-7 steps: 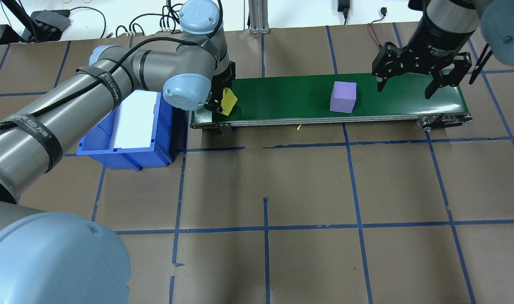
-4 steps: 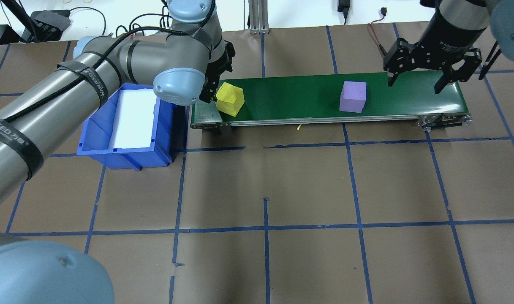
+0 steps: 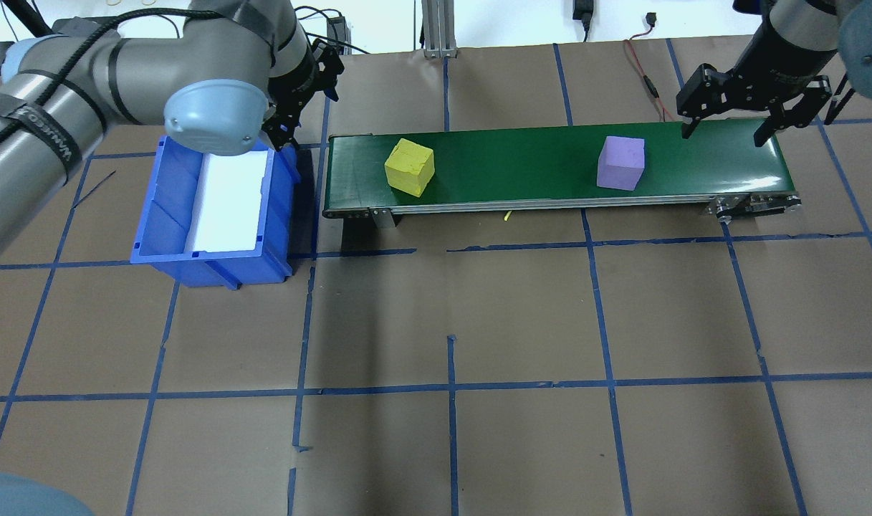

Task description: Move block left to right into plate

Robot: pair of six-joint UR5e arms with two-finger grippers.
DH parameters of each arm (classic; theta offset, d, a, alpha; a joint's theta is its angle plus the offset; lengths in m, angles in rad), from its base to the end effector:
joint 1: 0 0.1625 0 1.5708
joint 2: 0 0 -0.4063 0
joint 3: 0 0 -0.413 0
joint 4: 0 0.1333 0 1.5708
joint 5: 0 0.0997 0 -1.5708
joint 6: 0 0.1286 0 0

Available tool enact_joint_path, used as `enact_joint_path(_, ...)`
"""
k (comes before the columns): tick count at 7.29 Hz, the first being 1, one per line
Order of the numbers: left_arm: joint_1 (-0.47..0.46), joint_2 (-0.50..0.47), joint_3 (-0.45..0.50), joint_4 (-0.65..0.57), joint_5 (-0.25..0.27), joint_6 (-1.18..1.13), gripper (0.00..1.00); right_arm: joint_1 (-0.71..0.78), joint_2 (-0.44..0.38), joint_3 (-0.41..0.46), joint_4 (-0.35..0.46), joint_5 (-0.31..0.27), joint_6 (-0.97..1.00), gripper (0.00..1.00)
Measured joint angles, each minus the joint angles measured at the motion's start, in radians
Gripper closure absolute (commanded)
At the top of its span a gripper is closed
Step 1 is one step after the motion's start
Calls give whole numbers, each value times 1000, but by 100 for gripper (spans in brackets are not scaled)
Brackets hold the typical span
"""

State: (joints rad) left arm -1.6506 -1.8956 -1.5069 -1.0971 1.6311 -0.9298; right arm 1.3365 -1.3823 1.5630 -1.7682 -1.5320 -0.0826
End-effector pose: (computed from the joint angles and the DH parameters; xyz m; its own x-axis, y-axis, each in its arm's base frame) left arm -0.1772 -0.6412 0.3366 -0.6581 -0.7409 0.1340 -0.7517 0.6363 -0.1735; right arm -0.0011 -0.6004 0.3606 -0.9879 0.1503 -0.0373 0.1511 0.9883 -0.0198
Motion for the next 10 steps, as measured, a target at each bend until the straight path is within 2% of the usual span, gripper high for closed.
enact_joint_path(3,98,66,1,-172,5,433,0,-3,85,-1,-94,8,-37,0)
enact_joint_path(5,100,128,-3,-333,27,703,0,-3,111,6,-118,8,-38,0)
enact_joint_path(7,92,163,-6,-422,34,798,0,-3,133,7,-141,5,-45,0)
enact_joint_path(10,62,170,-8,-436,34,801,0,-3,179,19,-206,6,-43,0)
